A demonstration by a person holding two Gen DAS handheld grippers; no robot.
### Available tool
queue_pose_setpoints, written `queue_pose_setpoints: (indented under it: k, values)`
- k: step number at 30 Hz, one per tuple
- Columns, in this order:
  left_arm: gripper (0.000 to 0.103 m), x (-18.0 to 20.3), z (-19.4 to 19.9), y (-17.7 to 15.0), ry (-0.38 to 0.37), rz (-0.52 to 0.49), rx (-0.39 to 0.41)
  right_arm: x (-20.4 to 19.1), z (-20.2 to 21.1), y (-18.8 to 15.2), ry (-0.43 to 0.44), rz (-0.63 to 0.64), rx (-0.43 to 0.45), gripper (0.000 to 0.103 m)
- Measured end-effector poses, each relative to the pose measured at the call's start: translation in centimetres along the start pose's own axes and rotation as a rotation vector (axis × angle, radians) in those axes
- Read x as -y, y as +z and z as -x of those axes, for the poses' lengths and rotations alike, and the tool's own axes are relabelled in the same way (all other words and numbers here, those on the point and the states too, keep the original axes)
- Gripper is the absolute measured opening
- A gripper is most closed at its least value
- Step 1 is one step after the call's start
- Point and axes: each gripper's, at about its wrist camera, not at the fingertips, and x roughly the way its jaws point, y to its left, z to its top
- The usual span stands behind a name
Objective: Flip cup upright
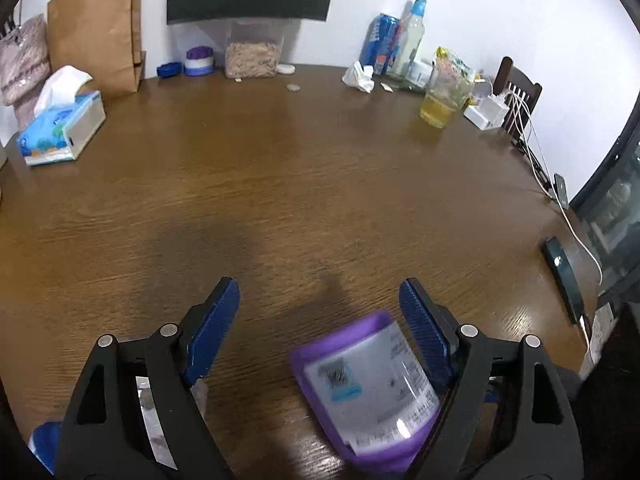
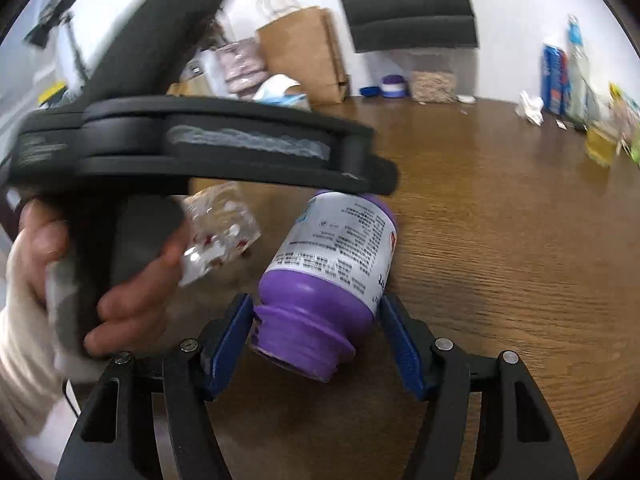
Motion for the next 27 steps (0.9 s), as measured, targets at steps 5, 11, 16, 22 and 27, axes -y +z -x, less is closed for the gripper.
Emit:
queue_pose_setpoints:
  k: [5, 11, 16, 22, 27]
  values:
    - [0.075, 0.4, -0.1, -0.8, 0.061, -0.039, 0.031, 0.4, 1.4, -0.7, -0.039, 0.04, -0.002, 0.071]
    - [0.074, 0.3, 0.2, -1.7, 0.095, -0.067, 0.042, 3.1, 2.8, -0.8, -0.134, -0.037, 0.027, 0.071]
    - [0.074, 1.1, 1.2, -2.2, 0.088, -0.112, 0.075, 4.7, 3.2, -0.5, -0.181, -0.113, 0.045, 0.071]
    - [0.087, 2.7, 4.3, -2.6, -0.068, -0.174, 0.055, 4.9, 4.6, -0.6, -0.19, -0.146, 0.088, 0.071]
    - [0.086, 4.9, 1.5, -4.3, -0.12, -0.315, -0.16, 7.0, 6.3, -1.4, -0.235, -0.212, 0.101, 0.071]
